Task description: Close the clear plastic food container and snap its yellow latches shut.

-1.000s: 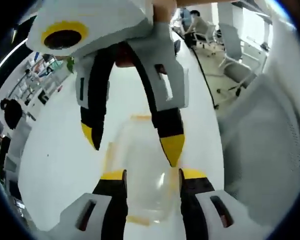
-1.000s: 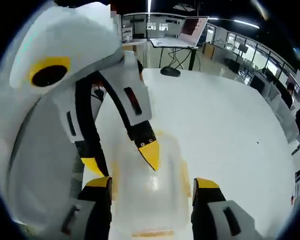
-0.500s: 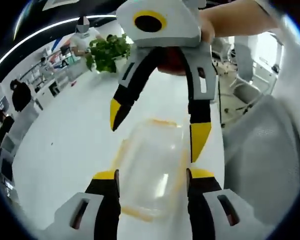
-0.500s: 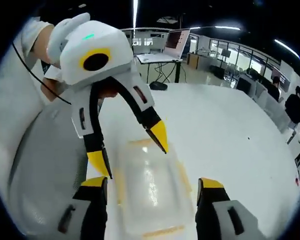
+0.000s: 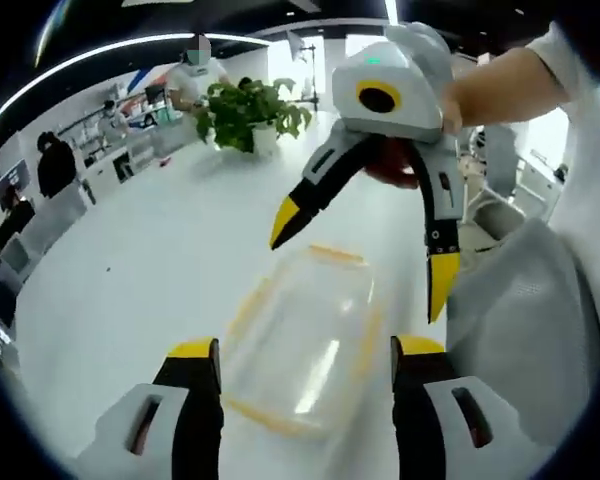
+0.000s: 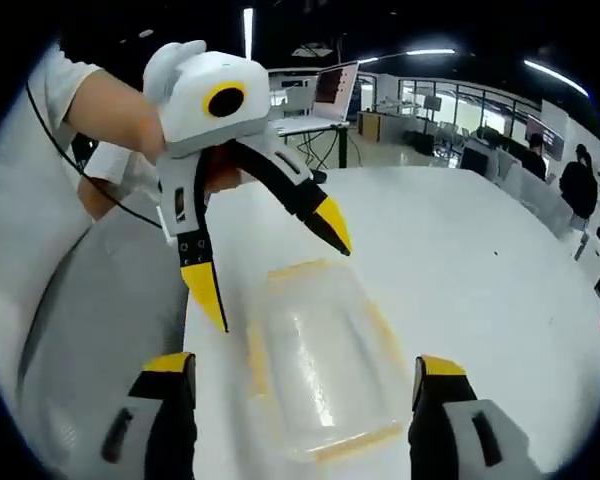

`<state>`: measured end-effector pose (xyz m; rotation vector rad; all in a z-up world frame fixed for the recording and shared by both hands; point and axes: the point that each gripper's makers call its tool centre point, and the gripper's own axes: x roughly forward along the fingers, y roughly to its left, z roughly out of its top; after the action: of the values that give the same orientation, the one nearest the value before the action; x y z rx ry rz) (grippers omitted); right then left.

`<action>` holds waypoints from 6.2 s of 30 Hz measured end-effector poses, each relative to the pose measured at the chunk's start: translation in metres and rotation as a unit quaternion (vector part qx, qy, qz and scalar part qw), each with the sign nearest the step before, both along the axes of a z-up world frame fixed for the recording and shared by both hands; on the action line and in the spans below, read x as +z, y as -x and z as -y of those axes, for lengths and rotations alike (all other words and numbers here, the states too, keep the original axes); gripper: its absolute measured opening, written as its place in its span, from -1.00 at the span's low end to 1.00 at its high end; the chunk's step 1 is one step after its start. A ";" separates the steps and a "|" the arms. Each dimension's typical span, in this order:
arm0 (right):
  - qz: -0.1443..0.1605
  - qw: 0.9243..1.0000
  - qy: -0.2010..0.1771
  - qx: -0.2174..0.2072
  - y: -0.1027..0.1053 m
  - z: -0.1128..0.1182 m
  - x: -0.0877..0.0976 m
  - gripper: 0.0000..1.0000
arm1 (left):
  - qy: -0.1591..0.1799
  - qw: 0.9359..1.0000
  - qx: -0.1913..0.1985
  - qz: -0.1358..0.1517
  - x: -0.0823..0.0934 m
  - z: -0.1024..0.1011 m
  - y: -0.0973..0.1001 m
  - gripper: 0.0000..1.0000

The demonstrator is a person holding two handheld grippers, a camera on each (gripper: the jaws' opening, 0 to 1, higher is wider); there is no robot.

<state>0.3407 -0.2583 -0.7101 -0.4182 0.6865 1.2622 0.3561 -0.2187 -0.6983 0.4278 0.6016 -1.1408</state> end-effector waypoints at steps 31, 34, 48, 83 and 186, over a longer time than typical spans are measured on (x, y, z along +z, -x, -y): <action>0.054 0.998 0.010 -0.041 -0.013 0.041 -0.027 0.69 | 0.005 1.000 0.016 0.021 -0.036 -0.023 -0.009 0.60; 0.055 0.998 0.010 -0.036 -0.012 0.037 -0.026 0.63 | -0.002 1.000 0.015 0.023 -0.038 -0.025 -0.009 0.58; 0.061 0.997 0.023 -0.033 -0.018 0.032 -0.032 0.47 | -0.003 1.000 0.019 0.018 -0.043 -0.022 -0.012 0.53; 0.055 0.998 0.007 -0.028 -0.016 -0.005 -0.033 0.41 | -0.007 1.000 0.014 0.011 -0.042 -0.054 -0.010 0.42; 0.033 0.997 -0.026 -0.065 -0.103 -0.076 -0.012 0.98 | 0.015 0.998 0.064 -0.001 -0.017 -0.131 -0.099 0.99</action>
<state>0.4441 -0.1819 -0.7225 -0.3653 0.6139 1.1349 0.4547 -0.0879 -0.7154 0.3585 0.6044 -1.0269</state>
